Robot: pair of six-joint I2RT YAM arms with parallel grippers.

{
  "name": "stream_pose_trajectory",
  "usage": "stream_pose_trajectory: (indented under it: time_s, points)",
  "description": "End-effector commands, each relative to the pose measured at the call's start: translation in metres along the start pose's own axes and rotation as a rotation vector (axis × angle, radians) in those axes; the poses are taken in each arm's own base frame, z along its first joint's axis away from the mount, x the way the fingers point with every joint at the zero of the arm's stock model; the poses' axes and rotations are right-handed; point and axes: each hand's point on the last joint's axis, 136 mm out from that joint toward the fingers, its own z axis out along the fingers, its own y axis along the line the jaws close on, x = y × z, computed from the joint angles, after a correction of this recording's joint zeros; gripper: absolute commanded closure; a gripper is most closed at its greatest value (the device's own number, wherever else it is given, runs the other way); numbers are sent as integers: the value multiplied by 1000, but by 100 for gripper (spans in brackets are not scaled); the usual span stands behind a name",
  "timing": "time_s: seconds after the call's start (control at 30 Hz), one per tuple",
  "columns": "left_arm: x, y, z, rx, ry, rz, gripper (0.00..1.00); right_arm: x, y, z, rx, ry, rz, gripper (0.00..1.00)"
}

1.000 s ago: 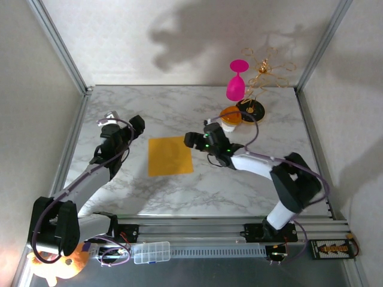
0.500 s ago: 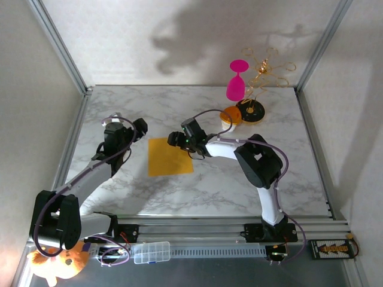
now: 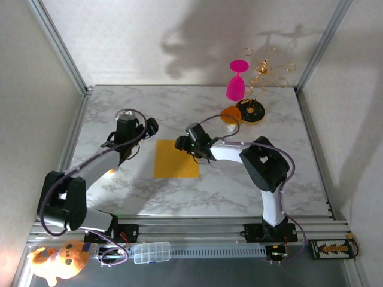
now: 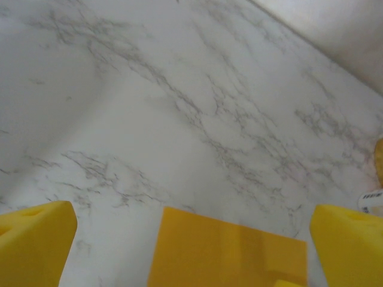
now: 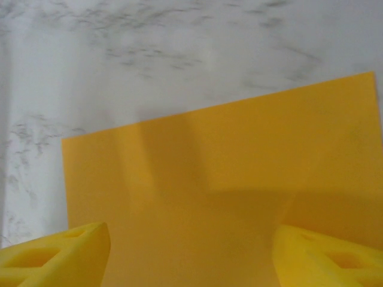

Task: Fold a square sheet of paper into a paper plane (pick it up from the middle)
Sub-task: Move the square sheet of paper to the center of the table, then first fold the square sheet of paper in half at the center of the table.

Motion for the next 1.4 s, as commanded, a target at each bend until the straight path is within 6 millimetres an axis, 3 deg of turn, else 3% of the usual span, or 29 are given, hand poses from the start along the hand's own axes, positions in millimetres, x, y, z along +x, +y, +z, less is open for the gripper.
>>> stream_pose_trajectory:
  time_s: [0.0,0.07,0.13,0.3,0.43,0.5,0.7,0.9,1.07,1.37]
  points:
    - [27,2,9,-74,119,39,1,21,-76,-14,232,36,78,26]
    - [42,-3,15,-78,178,57,1,16,-80,-24,223,18,88,25]
    - [56,-8,19,-77,223,71,1,12,-65,-32,143,22,80,25]
    - [86,-24,20,-111,303,82,1,-63,-23,-85,-57,-164,90,20]
    - [116,-35,15,-189,359,132,1,-89,-38,-115,-26,-268,72,8]
    - [131,-43,11,-213,389,177,1,-91,-53,-122,1,-285,59,2]
    - [181,-71,4,-220,506,370,1,-90,-93,-146,60,-356,21,1]
    - [200,-85,12,-276,543,486,5,-88,-130,-157,130,-396,66,1]
    - [215,-88,25,-300,584,486,12,-86,-138,-158,130,-403,91,1]
    - [225,-100,37,-289,607,480,13,-85,-139,-154,121,-390,97,1]
